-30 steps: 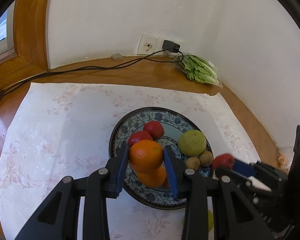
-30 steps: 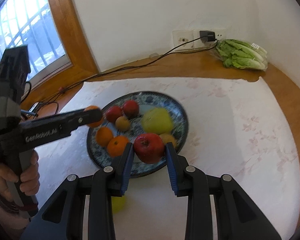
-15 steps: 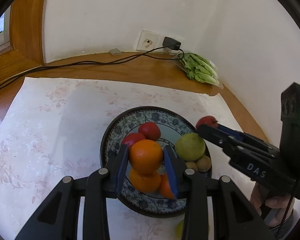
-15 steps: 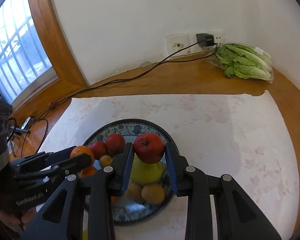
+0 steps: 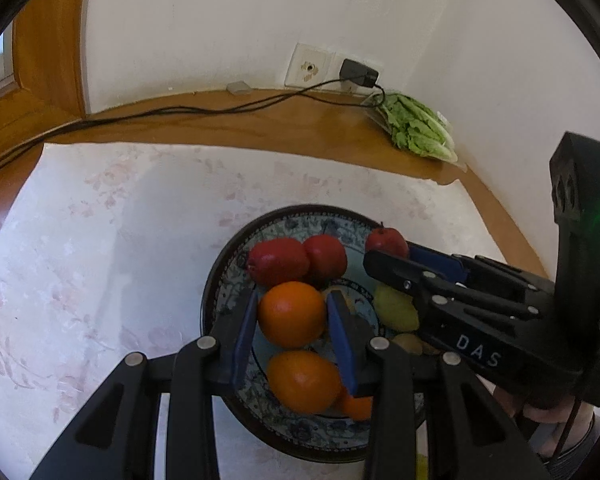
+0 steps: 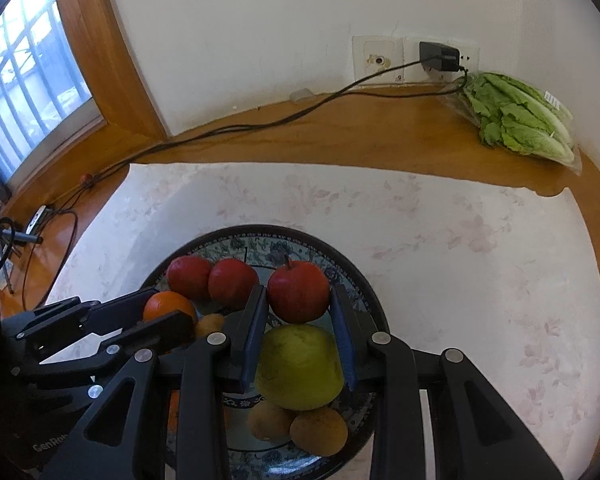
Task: Organize fruits
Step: 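Lower both fruits onto the plate and open both tools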
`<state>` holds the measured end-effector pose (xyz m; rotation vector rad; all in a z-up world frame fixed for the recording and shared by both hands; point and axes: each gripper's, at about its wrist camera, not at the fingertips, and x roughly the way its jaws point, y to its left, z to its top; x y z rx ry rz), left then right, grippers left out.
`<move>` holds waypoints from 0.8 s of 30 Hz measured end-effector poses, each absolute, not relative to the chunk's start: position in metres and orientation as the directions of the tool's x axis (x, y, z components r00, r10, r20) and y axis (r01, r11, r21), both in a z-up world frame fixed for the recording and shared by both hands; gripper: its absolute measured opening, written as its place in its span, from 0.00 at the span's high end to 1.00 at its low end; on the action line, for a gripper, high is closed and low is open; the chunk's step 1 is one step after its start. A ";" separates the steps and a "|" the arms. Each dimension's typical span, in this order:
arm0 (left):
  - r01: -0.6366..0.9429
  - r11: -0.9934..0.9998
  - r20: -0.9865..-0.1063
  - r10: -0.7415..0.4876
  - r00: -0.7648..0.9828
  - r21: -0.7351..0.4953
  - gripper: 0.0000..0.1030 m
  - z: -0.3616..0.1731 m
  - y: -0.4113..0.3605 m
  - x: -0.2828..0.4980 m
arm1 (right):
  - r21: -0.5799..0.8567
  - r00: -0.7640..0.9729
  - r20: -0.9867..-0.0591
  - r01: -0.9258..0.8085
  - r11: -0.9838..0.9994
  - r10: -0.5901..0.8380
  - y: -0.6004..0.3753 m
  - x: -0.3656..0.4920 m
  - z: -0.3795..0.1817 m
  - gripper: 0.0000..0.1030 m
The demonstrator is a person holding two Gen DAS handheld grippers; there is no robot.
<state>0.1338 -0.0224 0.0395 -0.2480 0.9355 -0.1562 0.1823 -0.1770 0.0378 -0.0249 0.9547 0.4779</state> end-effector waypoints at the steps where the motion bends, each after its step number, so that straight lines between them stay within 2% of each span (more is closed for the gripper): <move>1: 0.026 0.961 -0.773 -0.238 0.588 -0.276 0.64 0.039 -0.023 0.134 | 0.191 0.481 -0.787 -0.405 0.894 0.385 -0.177 0.183 0.038 0.68; 9: 0.029 0.964 -0.780 -0.233 0.581 -0.266 0.62 0.039 -0.025 0.134 | 0.208 0.482 -0.781 -0.398 0.893 0.397 -0.179 0.182 0.037 0.68; 13: 0.030 0.967 -0.781 -0.222 0.584 -0.253 0.52 0.043 -0.026 0.131 | 0.209 0.488 -0.777 -0.396 0.894 0.398 -0.183 0.176 0.044 0.58; 18: 0.037 0.967 -0.772 -0.225 0.594 -0.253 0.38 0.053 -0.028 0.122 | 0.220 0.505 -0.762 -0.387 0.896 0.406 -0.195 0.163 0.056 0.57; 24: 0.057 0.971 -0.777 -0.219 0.590 -0.231 0.36 0.064 -0.033 0.105 | 0.238 0.513 -0.746 -0.388 0.890 0.424 -0.208 0.141 0.067 0.57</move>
